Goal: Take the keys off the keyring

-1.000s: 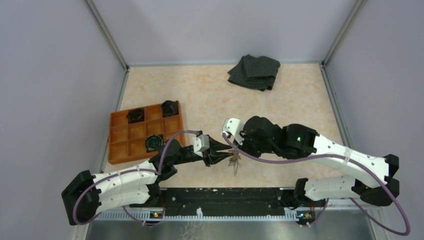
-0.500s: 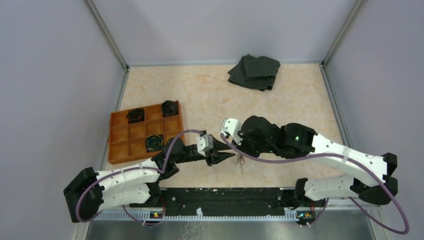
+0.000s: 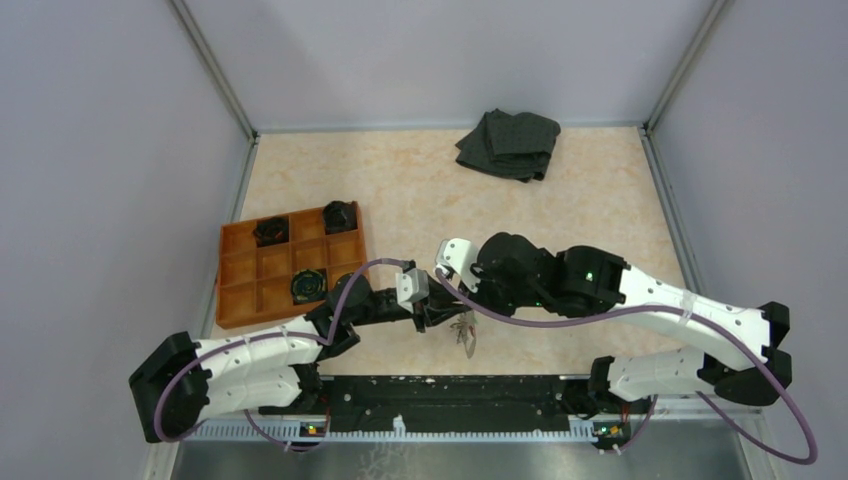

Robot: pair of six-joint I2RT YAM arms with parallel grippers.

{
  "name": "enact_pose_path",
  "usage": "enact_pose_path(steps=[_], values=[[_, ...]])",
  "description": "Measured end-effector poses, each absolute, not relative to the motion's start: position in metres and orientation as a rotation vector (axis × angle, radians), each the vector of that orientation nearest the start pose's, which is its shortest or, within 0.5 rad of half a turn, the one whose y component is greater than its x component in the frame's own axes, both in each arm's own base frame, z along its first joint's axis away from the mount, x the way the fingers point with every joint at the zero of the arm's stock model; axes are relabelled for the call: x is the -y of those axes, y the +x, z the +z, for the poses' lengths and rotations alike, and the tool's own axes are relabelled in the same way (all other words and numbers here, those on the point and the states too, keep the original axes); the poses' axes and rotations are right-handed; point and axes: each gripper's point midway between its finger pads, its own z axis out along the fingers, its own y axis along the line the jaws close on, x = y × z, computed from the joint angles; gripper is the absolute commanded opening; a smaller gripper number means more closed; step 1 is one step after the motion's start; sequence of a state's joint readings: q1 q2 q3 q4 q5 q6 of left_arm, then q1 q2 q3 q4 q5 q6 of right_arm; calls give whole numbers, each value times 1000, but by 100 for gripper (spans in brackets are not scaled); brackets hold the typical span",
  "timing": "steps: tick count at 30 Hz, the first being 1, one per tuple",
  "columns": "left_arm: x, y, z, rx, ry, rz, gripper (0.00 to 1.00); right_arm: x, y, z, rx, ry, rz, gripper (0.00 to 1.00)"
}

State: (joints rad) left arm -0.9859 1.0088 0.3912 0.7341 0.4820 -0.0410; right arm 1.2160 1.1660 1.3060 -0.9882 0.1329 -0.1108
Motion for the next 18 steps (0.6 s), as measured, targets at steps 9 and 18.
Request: enact_pose_path(steps=[9, 18], values=[[336, 122, 226, -1167, 1080, -1165, 0, -258, 122, 237, -1959, -1460, 352, 0], [334, 125, 229, -1167, 1060, -1146, 0, -253, 129, 236, -1983, -1407, 291, 0]])
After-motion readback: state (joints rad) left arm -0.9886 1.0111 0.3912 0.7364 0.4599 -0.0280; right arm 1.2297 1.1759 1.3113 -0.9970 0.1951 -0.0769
